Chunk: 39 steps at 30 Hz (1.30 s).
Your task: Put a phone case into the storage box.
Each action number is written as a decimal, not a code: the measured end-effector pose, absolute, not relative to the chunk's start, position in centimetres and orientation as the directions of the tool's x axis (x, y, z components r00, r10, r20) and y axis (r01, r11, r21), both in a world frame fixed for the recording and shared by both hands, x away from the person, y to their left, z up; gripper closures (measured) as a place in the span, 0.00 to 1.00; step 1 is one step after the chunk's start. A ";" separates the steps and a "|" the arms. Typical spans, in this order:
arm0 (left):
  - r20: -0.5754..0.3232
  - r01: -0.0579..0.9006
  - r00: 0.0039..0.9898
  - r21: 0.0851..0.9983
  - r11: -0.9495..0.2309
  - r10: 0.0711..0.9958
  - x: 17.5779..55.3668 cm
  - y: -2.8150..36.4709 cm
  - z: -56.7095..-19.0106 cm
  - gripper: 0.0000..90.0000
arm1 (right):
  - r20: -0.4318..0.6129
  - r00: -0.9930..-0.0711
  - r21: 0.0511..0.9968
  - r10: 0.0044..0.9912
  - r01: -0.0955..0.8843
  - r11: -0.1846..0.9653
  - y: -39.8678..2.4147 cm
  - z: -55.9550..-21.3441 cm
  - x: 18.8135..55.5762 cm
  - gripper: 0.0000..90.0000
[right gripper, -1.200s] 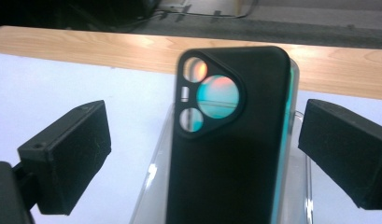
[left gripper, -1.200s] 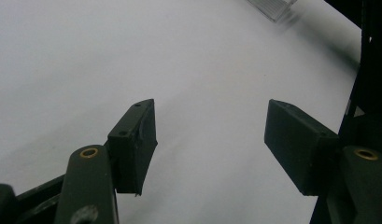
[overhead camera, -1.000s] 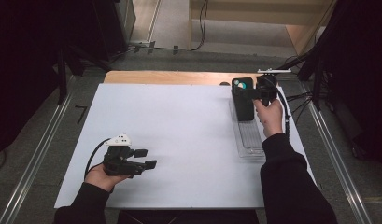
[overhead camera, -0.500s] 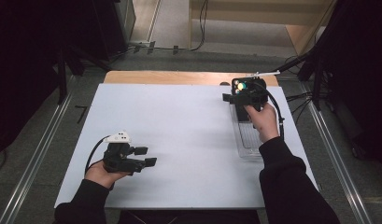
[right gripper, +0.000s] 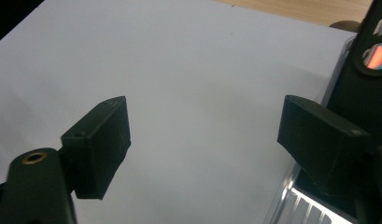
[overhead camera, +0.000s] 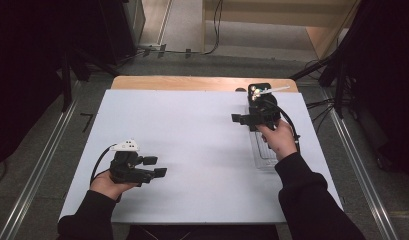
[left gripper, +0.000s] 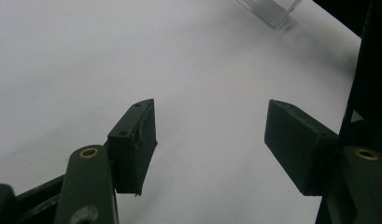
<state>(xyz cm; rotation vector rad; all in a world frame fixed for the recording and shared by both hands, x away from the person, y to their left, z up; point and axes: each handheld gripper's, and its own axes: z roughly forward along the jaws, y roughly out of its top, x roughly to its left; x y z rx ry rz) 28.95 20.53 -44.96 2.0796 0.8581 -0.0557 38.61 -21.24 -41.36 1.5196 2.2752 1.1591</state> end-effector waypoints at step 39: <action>-0.342 0.581 0.778 0.712 -0.395 0.527 28.4 20.6 -45.1 0.38 | 0.300 -0.664 0.678 0.684 0.653 0.337 -19.5 -43.2 29.9 0.21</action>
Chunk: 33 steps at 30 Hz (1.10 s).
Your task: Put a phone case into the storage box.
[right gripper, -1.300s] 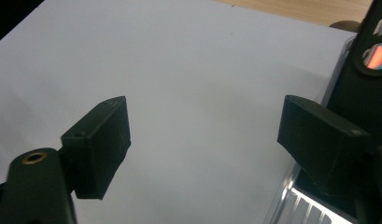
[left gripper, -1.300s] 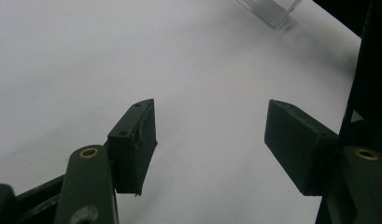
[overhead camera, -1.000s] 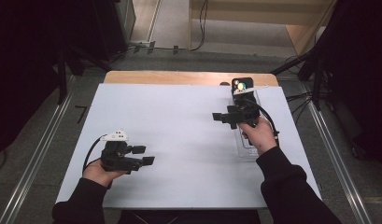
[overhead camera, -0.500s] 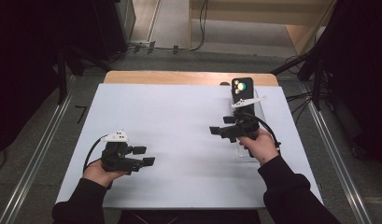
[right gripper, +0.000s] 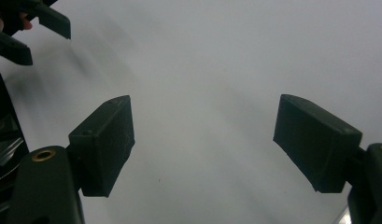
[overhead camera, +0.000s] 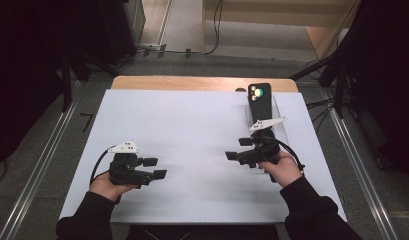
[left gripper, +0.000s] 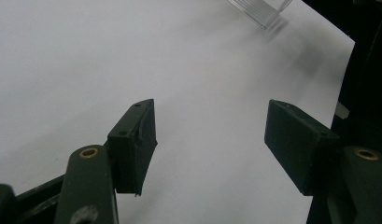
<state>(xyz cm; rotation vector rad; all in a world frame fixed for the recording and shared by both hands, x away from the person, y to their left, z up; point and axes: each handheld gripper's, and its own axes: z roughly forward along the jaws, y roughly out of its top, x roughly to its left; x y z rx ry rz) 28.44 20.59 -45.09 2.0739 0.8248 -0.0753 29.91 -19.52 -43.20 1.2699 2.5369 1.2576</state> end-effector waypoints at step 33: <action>-0.343 0.569 0.793 0.713 -0.410 0.504 27.0 20.7 -45.3 0.38 | 0.295 -0.694 0.607 0.657 0.667 0.432 -22.1 -46.1 24.9 0.21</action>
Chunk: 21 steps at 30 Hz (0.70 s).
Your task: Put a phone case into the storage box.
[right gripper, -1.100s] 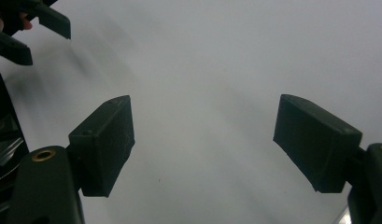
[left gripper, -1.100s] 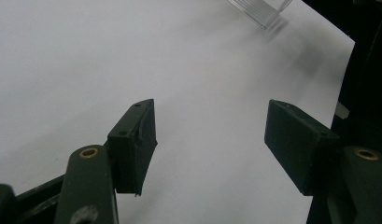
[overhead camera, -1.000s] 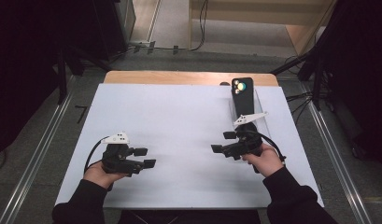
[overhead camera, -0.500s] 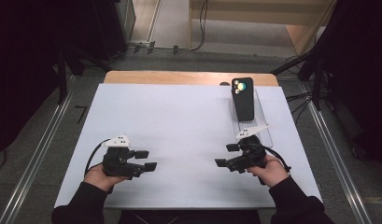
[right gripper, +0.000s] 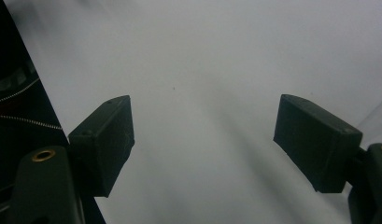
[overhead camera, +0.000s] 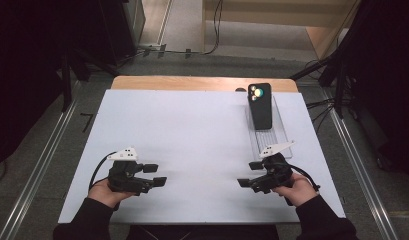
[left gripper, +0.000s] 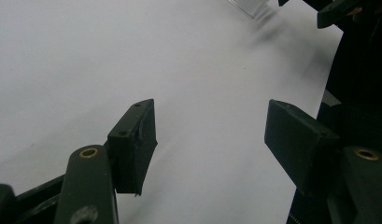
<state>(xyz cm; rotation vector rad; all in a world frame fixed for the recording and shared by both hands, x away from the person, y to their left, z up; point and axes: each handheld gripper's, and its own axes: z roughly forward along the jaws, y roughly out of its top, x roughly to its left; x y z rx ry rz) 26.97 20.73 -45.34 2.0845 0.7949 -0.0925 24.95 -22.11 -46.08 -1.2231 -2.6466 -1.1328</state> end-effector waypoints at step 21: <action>-0.348 0.574 0.790 0.708 -0.411 0.505 26.8 21.0 -45.6 0.38 | 0.293 -0.649 0.581 0.702 0.704 0.409 -24.6 -47.1 24.3 0.21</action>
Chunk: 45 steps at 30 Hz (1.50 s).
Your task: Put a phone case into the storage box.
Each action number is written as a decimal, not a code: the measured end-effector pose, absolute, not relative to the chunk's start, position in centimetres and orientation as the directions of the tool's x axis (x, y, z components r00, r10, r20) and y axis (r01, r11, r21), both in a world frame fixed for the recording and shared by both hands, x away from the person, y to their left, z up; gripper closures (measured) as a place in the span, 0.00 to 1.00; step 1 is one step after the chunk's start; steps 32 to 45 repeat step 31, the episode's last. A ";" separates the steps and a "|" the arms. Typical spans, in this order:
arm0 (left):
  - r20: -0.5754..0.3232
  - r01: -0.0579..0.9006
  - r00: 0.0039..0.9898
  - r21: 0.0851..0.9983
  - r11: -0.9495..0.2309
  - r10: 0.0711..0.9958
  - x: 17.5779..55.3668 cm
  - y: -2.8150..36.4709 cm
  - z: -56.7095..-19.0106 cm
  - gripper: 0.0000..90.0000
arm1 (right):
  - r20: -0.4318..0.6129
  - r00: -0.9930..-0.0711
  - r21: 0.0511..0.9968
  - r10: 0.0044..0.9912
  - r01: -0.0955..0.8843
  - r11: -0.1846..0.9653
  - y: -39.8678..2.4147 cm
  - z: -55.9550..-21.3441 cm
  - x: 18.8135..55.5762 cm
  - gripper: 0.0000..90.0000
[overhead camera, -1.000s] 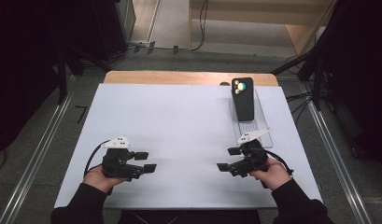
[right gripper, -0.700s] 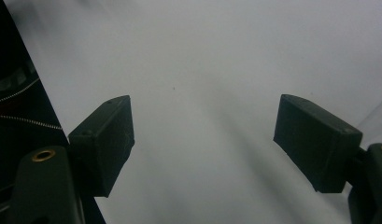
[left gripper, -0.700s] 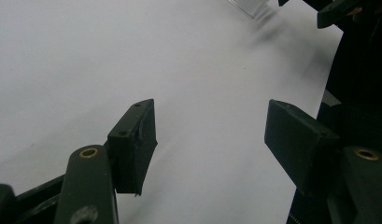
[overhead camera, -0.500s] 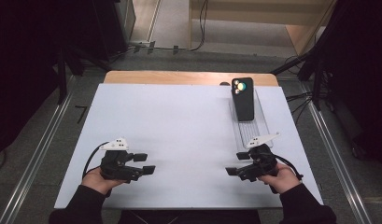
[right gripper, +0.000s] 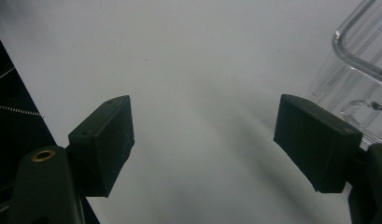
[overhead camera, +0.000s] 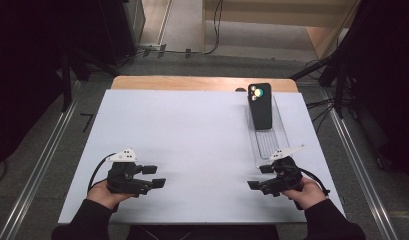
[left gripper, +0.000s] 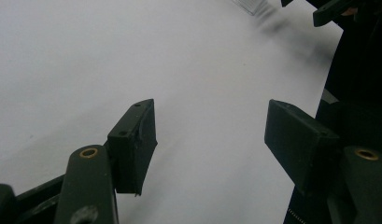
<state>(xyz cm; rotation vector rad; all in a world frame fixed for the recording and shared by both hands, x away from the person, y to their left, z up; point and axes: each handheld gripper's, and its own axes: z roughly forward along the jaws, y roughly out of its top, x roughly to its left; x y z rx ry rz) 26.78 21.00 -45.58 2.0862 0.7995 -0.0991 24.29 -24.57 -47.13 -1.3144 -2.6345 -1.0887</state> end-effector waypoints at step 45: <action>-0.358 0.580 0.791 0.698 -0.420 0.496 27.0 20.8 -45.8 0.38 | 0.277 -0.644 0.589 0.713 0.700 0.404 -24.8 -47.4 24.6 0.20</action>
